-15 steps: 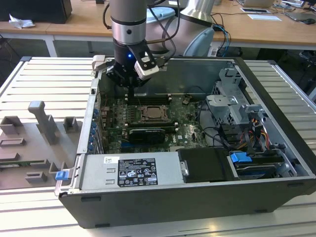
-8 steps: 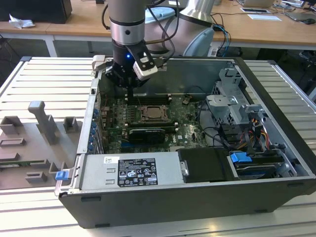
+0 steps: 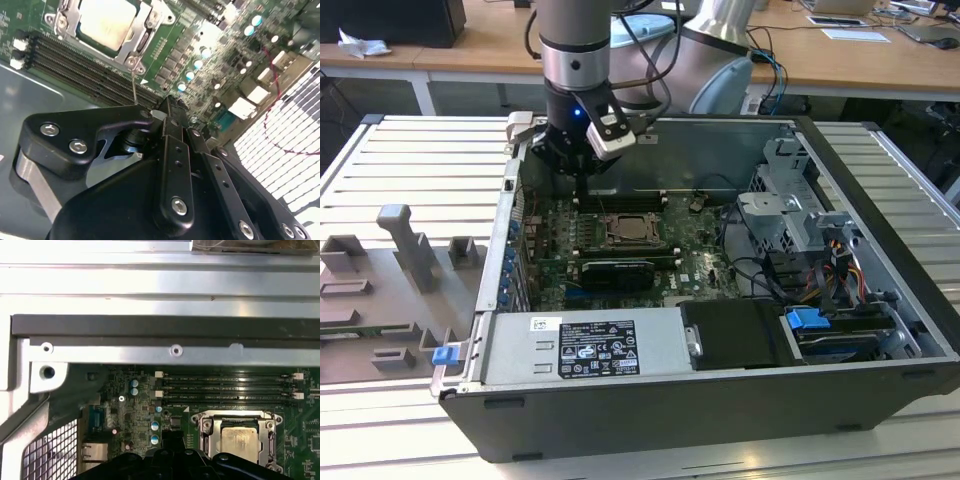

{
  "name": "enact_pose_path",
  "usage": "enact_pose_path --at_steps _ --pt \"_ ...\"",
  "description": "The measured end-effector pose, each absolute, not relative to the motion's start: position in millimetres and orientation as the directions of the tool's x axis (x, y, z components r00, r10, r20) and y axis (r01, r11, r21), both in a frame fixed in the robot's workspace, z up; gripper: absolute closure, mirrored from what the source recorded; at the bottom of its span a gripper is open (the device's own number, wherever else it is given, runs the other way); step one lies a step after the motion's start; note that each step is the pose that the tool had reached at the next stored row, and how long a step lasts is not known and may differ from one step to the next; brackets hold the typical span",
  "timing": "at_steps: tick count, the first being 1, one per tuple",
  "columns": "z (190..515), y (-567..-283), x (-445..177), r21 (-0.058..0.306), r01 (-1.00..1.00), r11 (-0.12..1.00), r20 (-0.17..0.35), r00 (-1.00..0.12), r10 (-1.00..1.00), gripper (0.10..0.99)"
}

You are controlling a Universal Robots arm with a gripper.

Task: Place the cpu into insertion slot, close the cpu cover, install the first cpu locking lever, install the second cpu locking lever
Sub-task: 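Install the first cpu locking lever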

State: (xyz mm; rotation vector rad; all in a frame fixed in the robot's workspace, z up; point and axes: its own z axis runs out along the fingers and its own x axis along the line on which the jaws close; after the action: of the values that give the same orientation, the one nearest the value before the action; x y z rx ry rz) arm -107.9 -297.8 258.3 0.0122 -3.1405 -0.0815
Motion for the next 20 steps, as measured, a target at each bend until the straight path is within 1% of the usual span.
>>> enact_pose_path --at_steps 4,20 --pt "257 -289 -99 0.052 -0.008 0.999 0.0 -1.0 -0.008 0.98" --pt "255 -289 -58 0.051 -0.008 0.999 0.0 -1.0 -0.008 0.98"
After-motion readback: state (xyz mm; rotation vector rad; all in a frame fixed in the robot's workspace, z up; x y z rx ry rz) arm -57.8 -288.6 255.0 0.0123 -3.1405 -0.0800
